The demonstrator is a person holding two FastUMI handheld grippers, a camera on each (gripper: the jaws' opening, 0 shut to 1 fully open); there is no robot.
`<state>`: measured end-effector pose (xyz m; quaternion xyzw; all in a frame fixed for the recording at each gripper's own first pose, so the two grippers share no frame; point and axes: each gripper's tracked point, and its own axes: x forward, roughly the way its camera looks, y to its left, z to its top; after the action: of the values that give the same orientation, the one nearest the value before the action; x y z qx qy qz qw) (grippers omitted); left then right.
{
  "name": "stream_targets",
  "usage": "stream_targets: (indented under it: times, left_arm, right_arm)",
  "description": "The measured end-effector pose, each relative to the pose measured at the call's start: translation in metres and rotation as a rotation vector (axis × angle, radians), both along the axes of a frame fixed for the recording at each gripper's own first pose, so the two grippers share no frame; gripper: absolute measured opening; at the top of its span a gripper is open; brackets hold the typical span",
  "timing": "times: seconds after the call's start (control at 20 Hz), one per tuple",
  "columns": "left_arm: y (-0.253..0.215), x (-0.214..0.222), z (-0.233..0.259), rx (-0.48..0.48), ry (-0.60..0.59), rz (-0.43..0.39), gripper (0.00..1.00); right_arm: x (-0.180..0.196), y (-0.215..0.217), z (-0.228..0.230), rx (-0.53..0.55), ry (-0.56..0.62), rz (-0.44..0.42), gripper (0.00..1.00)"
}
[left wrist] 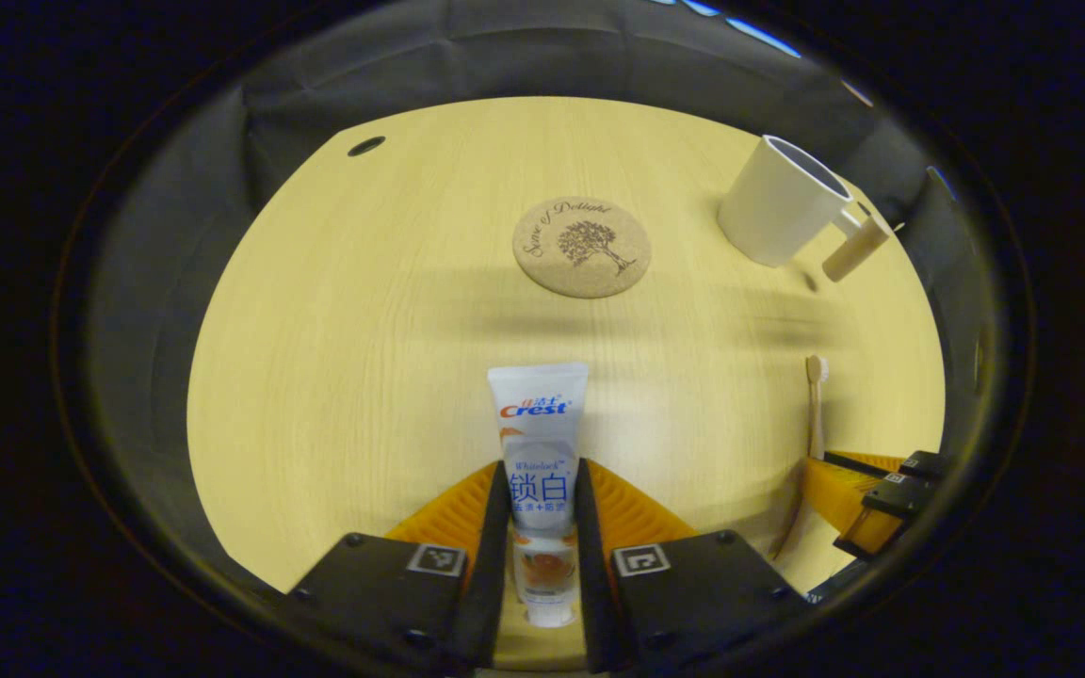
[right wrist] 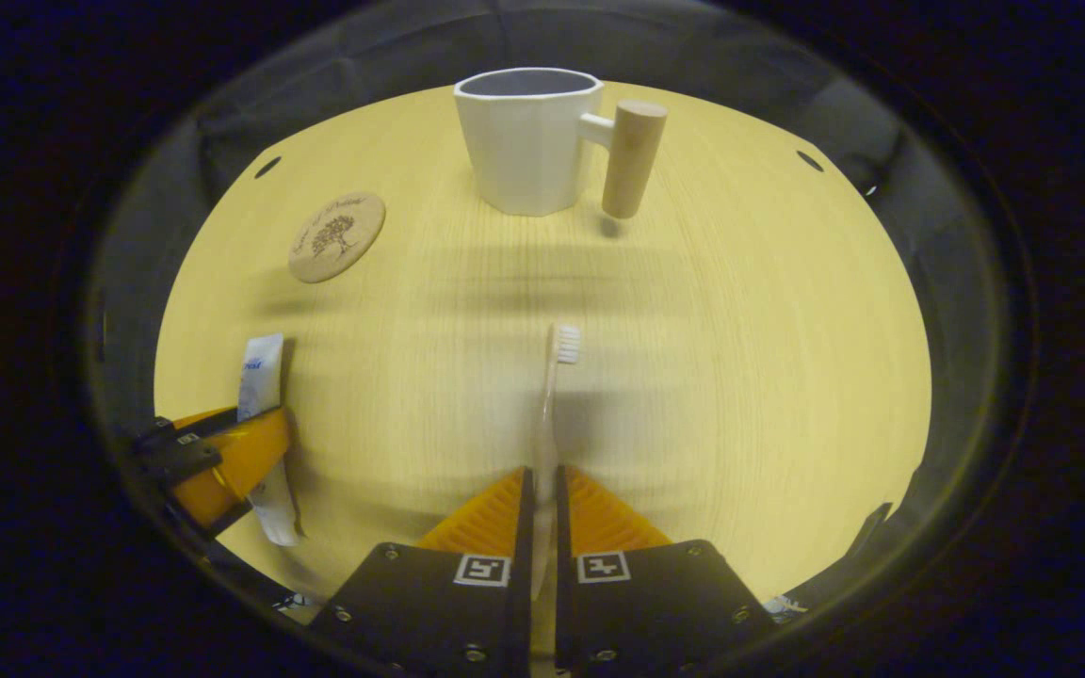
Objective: Put the toothbrush and toothpaste on the desktop into the cup, then pick up the cup and place it on the coaster on the desktop.
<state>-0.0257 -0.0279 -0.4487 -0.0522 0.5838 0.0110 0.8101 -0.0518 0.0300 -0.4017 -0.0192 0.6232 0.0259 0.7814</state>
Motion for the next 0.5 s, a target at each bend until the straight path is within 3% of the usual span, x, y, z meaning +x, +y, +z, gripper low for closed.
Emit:
stream_targets:
  times: [0.1, 0.15, 0.2, 0.25, 0.5]
  left_arm:
    - [0.001, 0.0, 0.001, -0.003, 0.003, 0.008, 0.4]
    - [0.0, 0.001, 0.001, -0.002, 0.0, 0.004, 0.34]
    - [0.001, 0.0, 0.001, -0.003, -0.004, 0.01, 0.34]
    - [0.001, 0.0, 0.002, -0.007, -0.007, 0.009, 0.26]
    - [0.004, -0.002, 0.001, -0.046, 0.005, 0.049, 0.26]
  right_arm:
    - [0.003, -0.002, -0.001, -0.005, -0.015, -0.005, 0.11]
    - [0.002, -0.002, 0.002, -0.004, -0.007, -0.002, 0.03]
    - [0.002, -0.001, 0.0, 0.003, -0.005, -0.006, 0.04]
    - [0.003, -0.001, 0.001, 0.009, -0.006, -0.009, 0.04]
    - [0.008, -0.004, 0.016, 0.041, -0.041, -0.042, 0.03]
